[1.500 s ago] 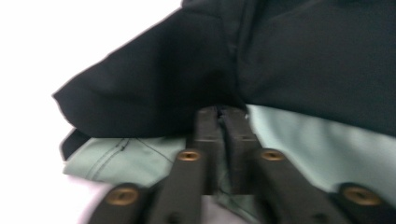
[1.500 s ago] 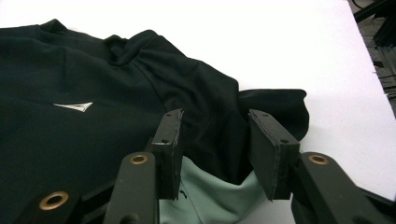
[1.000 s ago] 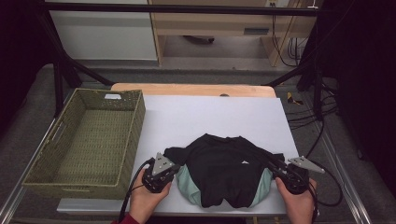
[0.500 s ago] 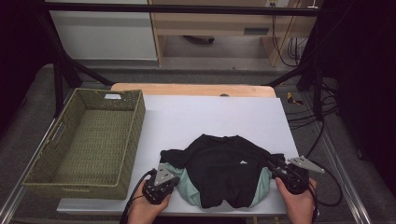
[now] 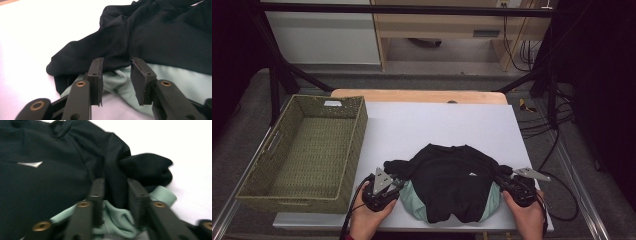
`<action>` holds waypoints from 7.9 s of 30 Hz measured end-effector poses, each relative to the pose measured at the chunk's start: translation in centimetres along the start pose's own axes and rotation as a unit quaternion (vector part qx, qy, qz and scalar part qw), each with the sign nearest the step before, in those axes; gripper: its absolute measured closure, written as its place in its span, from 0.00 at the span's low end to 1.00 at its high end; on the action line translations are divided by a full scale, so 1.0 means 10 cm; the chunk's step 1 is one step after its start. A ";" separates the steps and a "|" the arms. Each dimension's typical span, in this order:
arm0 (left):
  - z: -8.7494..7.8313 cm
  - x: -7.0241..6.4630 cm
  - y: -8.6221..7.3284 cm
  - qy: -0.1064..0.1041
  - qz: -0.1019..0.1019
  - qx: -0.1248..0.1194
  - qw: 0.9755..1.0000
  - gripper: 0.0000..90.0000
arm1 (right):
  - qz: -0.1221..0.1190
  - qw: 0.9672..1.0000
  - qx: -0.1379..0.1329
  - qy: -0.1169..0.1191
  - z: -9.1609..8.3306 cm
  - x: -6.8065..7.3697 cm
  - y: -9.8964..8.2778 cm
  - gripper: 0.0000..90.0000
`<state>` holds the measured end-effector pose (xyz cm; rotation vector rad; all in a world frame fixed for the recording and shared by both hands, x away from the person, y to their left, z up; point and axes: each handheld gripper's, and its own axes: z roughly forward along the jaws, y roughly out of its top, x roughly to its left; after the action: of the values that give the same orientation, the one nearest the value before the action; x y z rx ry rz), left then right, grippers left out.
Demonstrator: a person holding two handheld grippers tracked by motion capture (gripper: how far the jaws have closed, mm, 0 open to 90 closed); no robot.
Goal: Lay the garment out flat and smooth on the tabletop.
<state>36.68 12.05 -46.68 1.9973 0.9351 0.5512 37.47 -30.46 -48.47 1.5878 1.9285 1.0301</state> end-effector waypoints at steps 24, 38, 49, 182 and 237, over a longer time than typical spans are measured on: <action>-0.05 0.02 -0.12 -0.024 -0.008 0.047 0.999 0.95 | -0.050 0.997 -0.053 -0.015 -0.19 0.25 -0.02 0.45; -0.18 0.03 0.05 0.001 -0.004 -0.018 1.000 0.73 | -0.041 0.994 -0.099 -0.037 -0.22 0.27 0.03 0.18; 0.05 0.20 0.44 0.004 -0.014 -0.044 0.999 0.48 | -0.105 0.987 -0.116 -0.029 -0.01 0.37 0.54 0.19; 1.01 0.34 0.56 -0.032 0.008 0.113 0.993 0.79 | -0.141 0.986 0.056 0.066 0.72 0.27 0.63 0.73; 0.32 0.60 1.75 0.058 0.049 -0.032 0.997 0.98 | -0.151 0.972 -0.171 0.057 -0.19 0.56 1.70 1.00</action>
<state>49.72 8.74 -33.60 1.9777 0.8817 0.7487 45.55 -24.48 -33.49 1.0318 1.8668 1.2580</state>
